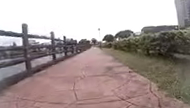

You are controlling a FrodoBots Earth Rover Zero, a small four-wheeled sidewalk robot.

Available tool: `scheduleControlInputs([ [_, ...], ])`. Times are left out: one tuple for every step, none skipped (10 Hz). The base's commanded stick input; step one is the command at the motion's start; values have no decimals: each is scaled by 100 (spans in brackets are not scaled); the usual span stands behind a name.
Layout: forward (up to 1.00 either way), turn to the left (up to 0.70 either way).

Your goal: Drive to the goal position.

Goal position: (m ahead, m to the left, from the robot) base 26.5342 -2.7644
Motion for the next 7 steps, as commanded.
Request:
scheduleControlInputs([
  [98, 0],
  [98, 0],
  [98, 0],
  [98, 0],
  [98, 0],
  [98, -4],
  [98, -29],
])
